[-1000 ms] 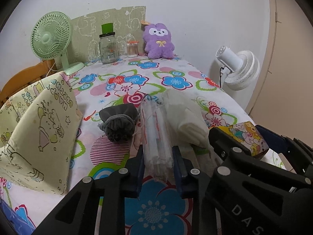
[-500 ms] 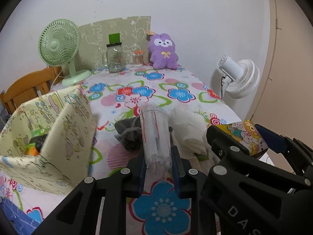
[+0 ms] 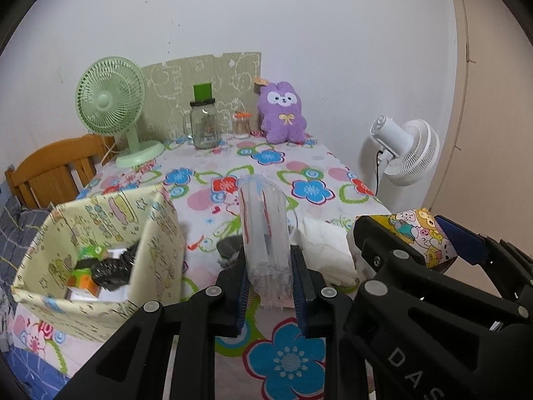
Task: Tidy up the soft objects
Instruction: 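Carry the yellow pack with the right tool while the left tool carries the clear bag toward the basket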
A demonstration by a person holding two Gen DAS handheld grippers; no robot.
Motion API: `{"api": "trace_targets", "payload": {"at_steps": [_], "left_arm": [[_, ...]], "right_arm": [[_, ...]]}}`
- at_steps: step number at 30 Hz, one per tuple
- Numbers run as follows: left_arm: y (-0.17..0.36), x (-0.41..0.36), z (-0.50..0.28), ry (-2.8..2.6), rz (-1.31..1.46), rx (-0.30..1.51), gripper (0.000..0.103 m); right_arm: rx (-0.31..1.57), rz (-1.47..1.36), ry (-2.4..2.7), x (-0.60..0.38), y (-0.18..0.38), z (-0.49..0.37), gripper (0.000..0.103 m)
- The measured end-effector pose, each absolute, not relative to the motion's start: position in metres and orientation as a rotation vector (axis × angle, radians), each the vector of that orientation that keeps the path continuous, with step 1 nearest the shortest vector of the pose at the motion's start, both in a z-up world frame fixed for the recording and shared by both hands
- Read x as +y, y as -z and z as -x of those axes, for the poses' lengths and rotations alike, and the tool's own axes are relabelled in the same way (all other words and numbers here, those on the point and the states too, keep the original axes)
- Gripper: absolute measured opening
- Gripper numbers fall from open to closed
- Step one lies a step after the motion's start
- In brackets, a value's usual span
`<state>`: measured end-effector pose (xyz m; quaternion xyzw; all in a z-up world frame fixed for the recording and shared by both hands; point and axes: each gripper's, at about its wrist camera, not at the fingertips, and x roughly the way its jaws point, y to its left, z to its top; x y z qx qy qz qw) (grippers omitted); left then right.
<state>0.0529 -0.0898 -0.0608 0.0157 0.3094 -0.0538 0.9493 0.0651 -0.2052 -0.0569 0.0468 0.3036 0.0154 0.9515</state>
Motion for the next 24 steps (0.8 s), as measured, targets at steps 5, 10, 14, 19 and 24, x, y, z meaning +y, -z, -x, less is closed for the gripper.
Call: {"api": "trace_targets", "payload": {"at_steps": [5,10,14,19,24], "left_arm": [[0.046,-0.082,-0.052,0.100,-0.036,0.606,0.022],[0.034,-0.073,-0.056,0.095,-0.031,0.598,0.022],[0.024,-0.065,-0.058,0.085,-0.039,0.584,0.022],[0.014,-0.051,-0.059,0.077,-0.041,0.570,0.022],[0.006,-0.037,-0.058,0.070,-0.035,0.556,0.022]], "right_arm": [[0.607,-0.094,-0.033,-0.199,0.045,-0.066,0.073],[0.593,-0.084,-0.031,-0.190,0.032,-0.069,0.073],[0.585,-0.078,-0.037,-0.181,0.022,-0.070,0.073],[0.568,-0.069,-0.053,-0.168,0.010,-0.072,0.073],[0.551,-0.056,-0.073,-0.152,-0.001,-0.074,0.073]]}}
